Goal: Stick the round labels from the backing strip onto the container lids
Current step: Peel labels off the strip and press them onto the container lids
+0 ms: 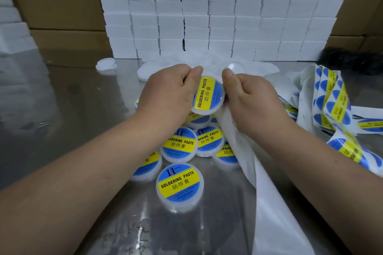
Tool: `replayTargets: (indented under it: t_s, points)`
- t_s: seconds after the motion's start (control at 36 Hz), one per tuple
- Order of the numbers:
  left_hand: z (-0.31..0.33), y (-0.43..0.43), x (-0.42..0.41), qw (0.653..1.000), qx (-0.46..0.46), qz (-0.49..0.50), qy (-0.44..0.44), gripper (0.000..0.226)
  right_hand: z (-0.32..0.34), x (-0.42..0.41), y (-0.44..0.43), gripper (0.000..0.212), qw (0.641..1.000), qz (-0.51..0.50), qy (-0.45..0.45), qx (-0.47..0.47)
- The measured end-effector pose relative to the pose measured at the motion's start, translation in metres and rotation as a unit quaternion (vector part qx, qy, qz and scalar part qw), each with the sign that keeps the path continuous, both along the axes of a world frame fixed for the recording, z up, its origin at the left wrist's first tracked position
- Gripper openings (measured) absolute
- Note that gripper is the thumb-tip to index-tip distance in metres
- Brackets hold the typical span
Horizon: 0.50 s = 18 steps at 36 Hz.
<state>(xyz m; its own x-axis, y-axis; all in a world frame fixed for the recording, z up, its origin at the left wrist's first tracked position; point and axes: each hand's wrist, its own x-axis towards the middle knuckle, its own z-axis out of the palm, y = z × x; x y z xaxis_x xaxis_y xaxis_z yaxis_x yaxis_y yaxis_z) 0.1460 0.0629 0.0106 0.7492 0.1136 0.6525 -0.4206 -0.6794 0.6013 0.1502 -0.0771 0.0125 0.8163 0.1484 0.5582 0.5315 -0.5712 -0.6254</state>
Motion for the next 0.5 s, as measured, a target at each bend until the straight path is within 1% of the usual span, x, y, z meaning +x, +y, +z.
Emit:
replayTargets:
  t_s: [0.06, 0.08, 0.14, 0.17, 0.22, 0.28, 0.33, 0.39, 0.42, 0.5]
  points:
    - [0.000, 0.004, 0.003, 1.000, 0.000, 0.019, 0.016, 0.050, 0.001, 0.000, -0.001, 0.047, 0.999, -0.006, 0.005, 0.033]
    - [0.000, 0.007, 0.004, 0.999, 0.005, 0.029, 0.028, 0.051, 0.001, 0.001, -0.001, 0.040, 0.999, -0.011, 0.006, 0.049]
    - [-0.001, 0.010, 0.008, 0.997, 0.024, 0.047, 0.058, 0.052, 0.001, 0.005, -0.003, 0.015, 0.997, -0.003, 0.010, 0.080]
    - [-0.001, 0.010, 0.009, 0.995, 0.037, 0.053, 0.075, 0.052, 0.001, 0.006, -0.003, 0.018, 0.996, 0.000, 0.016, 0.087]
    - [-0.004, 0.011, 0.012, 0.991, 0.058, 0.065, 0.103, 0.051, -0.001, 0.007, -0.004, 0.041, 0.996, 0.008, 0.017, 0.088]
    - [-0.005, 0.012, 0.013, 0.987, 0.080, 0.081, 0.115, 0.050, -0.002, 0.006, -0.005, 0.051, 0.997, -0.002, 0.004, 0.080]
    - [-0.005, 0.013, 0.014, 0.983, 0.101, 0.095, 0.122, 0.040, -0.003, 0.007, -0.006, 0.057, 0.995, -0.007, 0.000, 0.101]
    - [-0.004, 0.014, 0.014, 0.980, 0.108, 0.110, 0.122, 0.024, -0.003, 0.010, -0.007, 0.060, 0.991, -0.006, 0.015, 0.133]
    - [-0.004, 0.014, 0.014, 0.981, 0.108, 0.116, 0.115, 0.021, -0.004, 0.012, -0.008, 0.061, 0.989, -0.008, 0.025, 0.147]
    - [-0.002, 0.012, 0.012, 0.989, 0.084, 0.098, 0.077, 0.027, -0.003, 0.015, -0.008, 0.063, 0.981, -0.003, 0.038, 0.188]
